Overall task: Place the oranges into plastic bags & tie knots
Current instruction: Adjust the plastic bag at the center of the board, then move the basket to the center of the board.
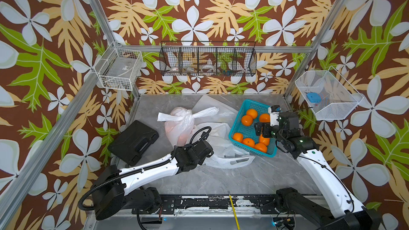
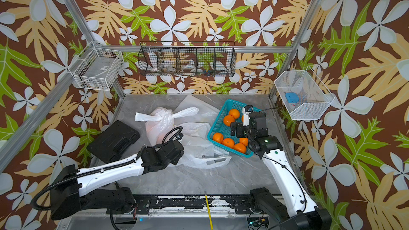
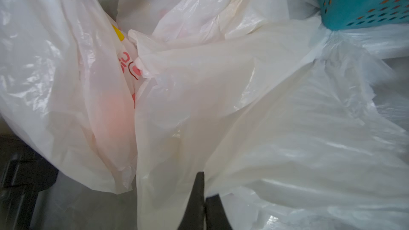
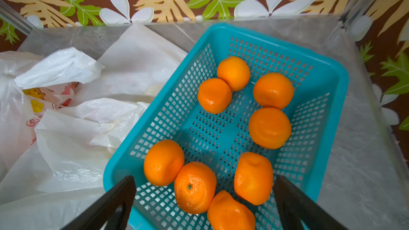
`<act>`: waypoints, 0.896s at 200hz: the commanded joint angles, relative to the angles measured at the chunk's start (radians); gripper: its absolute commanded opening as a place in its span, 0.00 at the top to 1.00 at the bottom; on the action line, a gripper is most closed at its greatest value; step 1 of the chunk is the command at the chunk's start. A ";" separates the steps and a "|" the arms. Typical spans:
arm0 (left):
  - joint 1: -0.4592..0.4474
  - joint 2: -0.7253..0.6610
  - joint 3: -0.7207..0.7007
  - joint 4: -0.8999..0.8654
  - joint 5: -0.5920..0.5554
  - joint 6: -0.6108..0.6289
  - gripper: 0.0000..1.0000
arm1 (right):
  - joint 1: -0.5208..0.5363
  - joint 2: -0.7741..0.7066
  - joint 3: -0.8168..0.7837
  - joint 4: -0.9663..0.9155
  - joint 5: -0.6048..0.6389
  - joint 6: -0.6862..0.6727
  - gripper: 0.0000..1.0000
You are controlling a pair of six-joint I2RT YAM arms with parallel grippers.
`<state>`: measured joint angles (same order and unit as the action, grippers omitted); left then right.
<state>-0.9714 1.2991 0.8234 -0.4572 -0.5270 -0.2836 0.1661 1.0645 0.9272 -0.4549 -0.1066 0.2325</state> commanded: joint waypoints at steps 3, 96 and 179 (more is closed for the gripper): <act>0.002 0.048 0.008 -0.026 -0.039 0.023 1.00 | 0.012 0.054 -0.035 0.051 -0.124 0.054 0.00; 0.003 0.037 -0.017 0.007 -0.037 -0.010 1.00 | 0.175 0.438 0.028 0.356 -0.189 0.273 0.06; 0.006 0.027 -0.035 -0.005 -0.105 -0.066 1.00 | 0.158 0.480 0.082 0.105 0.145 0.140 0.17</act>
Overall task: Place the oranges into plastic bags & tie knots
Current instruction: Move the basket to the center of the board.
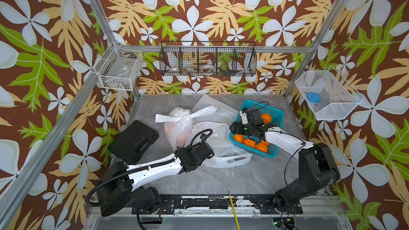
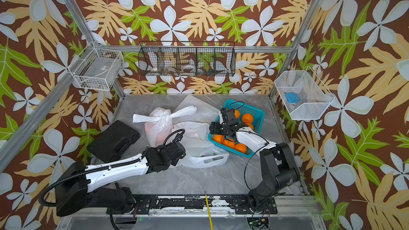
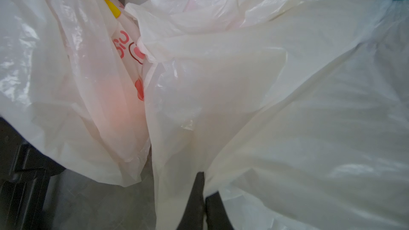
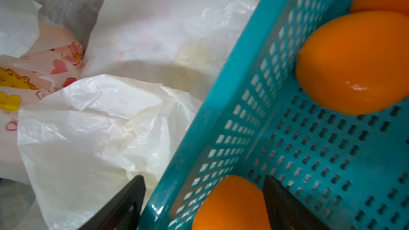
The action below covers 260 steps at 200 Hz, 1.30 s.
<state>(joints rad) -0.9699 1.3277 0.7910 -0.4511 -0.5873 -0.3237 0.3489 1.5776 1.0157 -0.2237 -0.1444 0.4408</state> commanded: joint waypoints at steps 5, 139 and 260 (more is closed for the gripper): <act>0.005 0.000 -0.004 -0.010 -0.044 -0.027 1.00 | -0.038 -0.047 -0.014 -0.141 0.197 -0.072 0.18; 0.030 -0.166 -0.018 0.190 0.282 0.151 0.40 | -0.183 -0.213 -0.092 -0.128 0.021 -0.111 0.15; -0.158 0.402 0.578 -0.138 0.286 0.234 0.29 | -0.183 -0.237 -0.115 -0.139 0.062 -0.114 0.14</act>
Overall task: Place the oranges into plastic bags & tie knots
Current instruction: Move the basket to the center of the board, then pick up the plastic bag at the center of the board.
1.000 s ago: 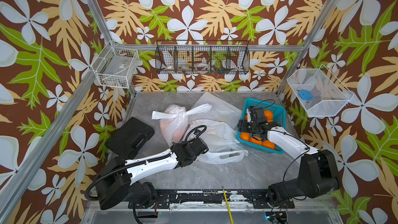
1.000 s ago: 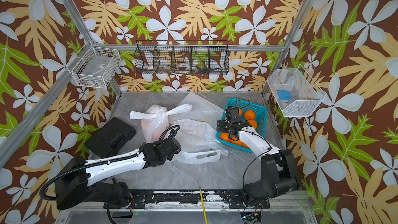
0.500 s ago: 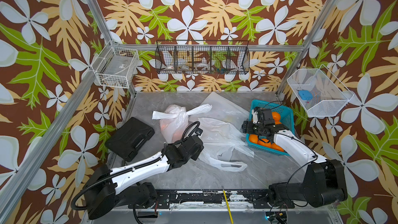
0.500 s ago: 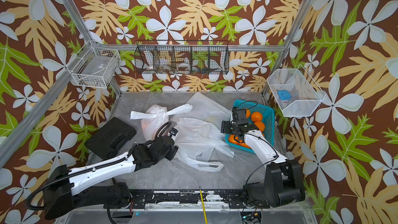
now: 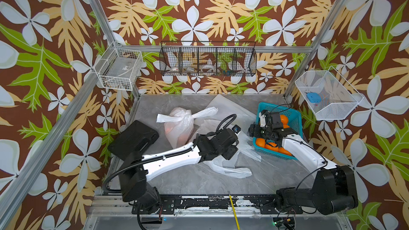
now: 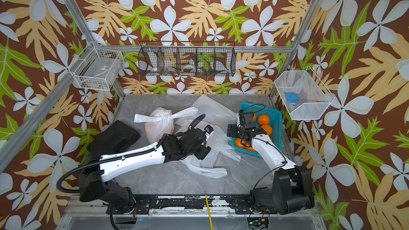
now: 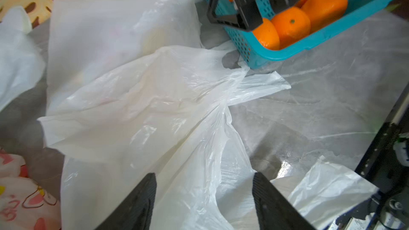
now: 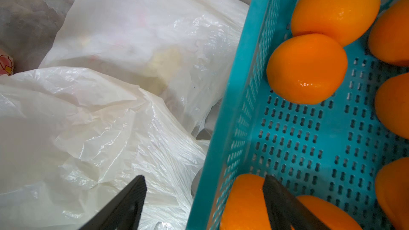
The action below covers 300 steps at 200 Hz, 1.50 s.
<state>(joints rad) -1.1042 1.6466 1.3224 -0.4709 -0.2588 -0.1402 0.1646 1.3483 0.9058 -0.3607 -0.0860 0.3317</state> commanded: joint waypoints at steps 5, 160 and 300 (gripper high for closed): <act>-0.027 0.102 0.050 -0.121 -0.042 0.052 0.29 | 0.001 -0.011 -0.007 -0.002 0.005 -0.006 0.14; -0.040 0.314 0.002 -0.021 -0.358 0.021 0.72 | -0.083 -0.140 -0.052 -0.003 -0.037 -0.009 0.12; 0.276 -0.343 -0.226 0.118 0.037 -0.217 1.00 | -0.083 0.063 -0.050 0.008 0.001 -0.027 0.18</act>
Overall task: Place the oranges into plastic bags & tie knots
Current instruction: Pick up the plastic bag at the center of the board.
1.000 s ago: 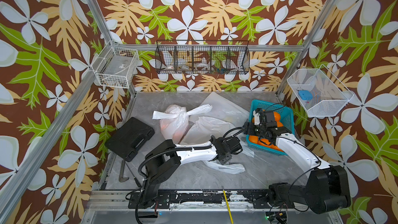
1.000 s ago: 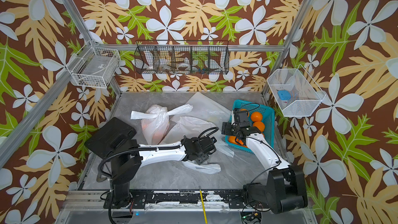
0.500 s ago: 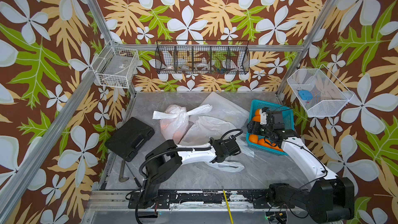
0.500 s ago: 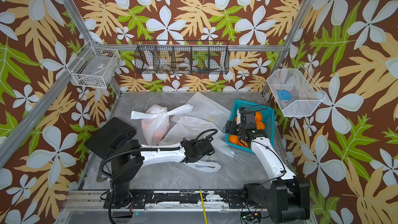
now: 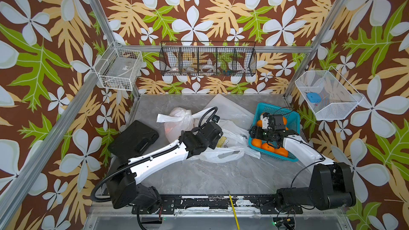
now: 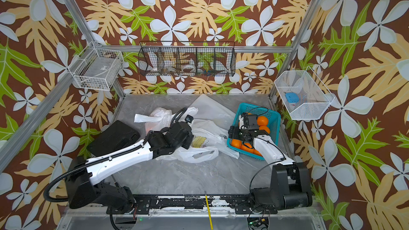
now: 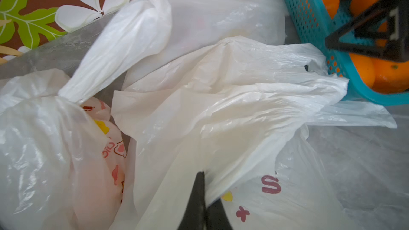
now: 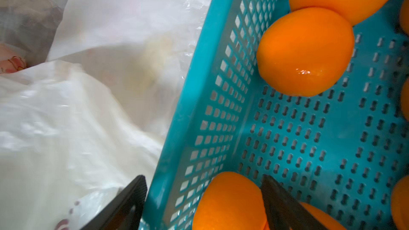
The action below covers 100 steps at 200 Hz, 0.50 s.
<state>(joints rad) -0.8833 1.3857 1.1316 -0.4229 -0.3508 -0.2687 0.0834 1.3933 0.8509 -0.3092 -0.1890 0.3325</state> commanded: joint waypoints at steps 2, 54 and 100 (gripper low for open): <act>0.061 -0.090 -0.038 0.071 0.133 -0.093 1.00 | -0.002 0.018 0.005 -0.046 0.107 -0.028 0.18; 0.099 -0.114 -0.038 0.124 0.212 -0.239 1.00 | -0.011 -0.115 0.057 -0.036 -0.006 -0.019 0.12; 0.135 -0.108 -0.067 0.233 0.305 -0.389 1.00 | -0.143 -0.132 0.092 -0.061 0.027 -0.061 0.09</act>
<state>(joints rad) -0.7685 1.2819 1.0801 -0.2897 -0.1349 -0.5476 -0.0181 1.2388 0.9375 -0.3511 -0.2020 0.3069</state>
